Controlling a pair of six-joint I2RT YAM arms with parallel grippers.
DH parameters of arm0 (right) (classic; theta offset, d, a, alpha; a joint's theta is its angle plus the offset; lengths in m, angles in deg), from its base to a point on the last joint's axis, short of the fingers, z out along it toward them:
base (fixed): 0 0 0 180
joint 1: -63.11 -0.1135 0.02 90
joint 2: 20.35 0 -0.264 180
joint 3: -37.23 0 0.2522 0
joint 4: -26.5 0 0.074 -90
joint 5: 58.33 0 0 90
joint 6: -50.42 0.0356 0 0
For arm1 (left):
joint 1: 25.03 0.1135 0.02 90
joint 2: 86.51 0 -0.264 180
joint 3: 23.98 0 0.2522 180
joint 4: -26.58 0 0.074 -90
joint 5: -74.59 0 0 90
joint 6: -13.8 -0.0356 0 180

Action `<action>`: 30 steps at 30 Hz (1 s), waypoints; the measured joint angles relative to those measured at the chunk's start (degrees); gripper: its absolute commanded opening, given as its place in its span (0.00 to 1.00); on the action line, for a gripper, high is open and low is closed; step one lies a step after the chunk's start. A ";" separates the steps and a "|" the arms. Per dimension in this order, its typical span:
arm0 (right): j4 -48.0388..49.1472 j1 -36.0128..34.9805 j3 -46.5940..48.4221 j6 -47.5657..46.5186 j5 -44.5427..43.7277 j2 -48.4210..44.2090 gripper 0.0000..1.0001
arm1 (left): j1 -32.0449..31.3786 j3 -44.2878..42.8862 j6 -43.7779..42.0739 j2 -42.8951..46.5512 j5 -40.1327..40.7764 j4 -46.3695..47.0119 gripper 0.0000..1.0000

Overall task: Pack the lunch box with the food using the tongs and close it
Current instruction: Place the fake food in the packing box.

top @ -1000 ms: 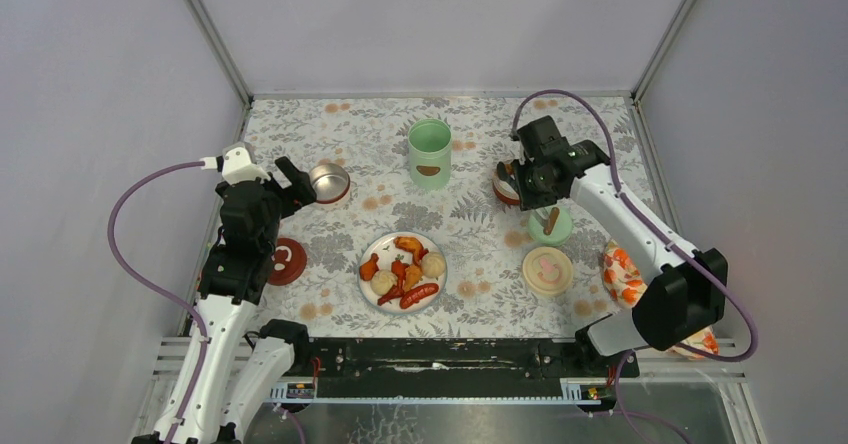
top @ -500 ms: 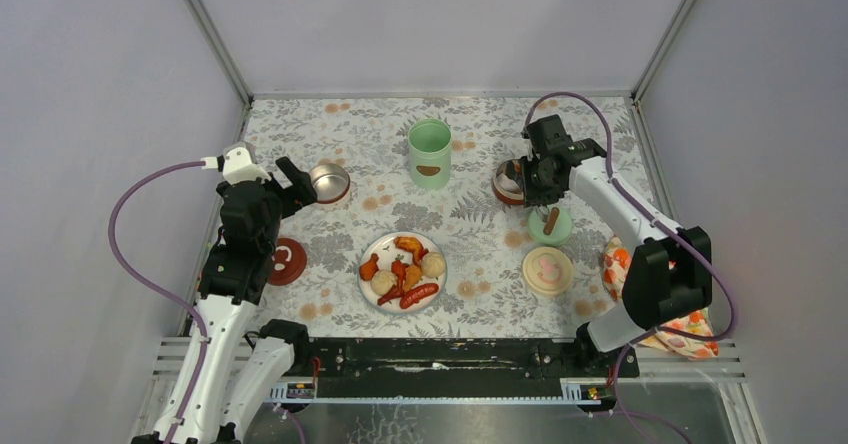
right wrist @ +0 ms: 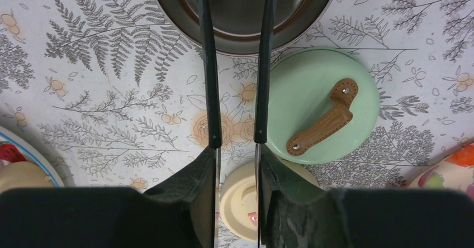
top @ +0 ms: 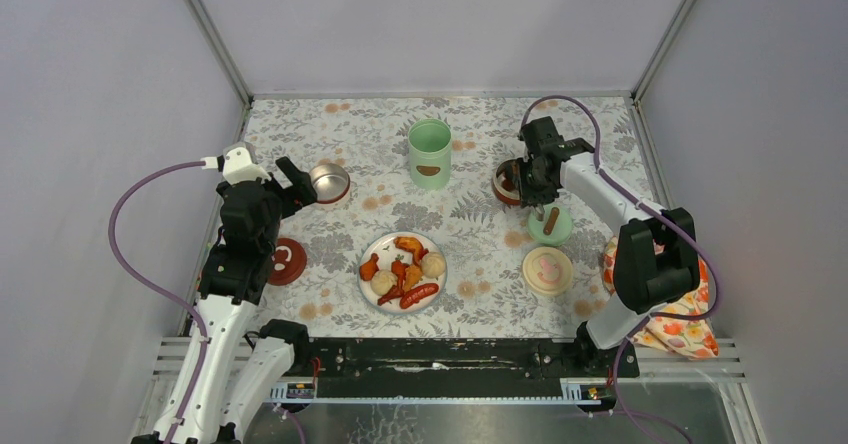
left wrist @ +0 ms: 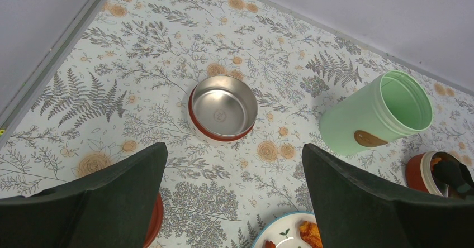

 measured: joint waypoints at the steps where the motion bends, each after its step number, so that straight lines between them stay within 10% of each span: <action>1: 0.13 0.00 0.00 0.04 -0.20 0.09 0.36 | 0.00 0.00 0.00 0.00 0.00 0.00 0.99; 30: -7.06 -1.75 2.32 0.55 1.25 -10.51 0.55 | -0.33 0.28 0.00 0.31 -0.33 0.02 0.98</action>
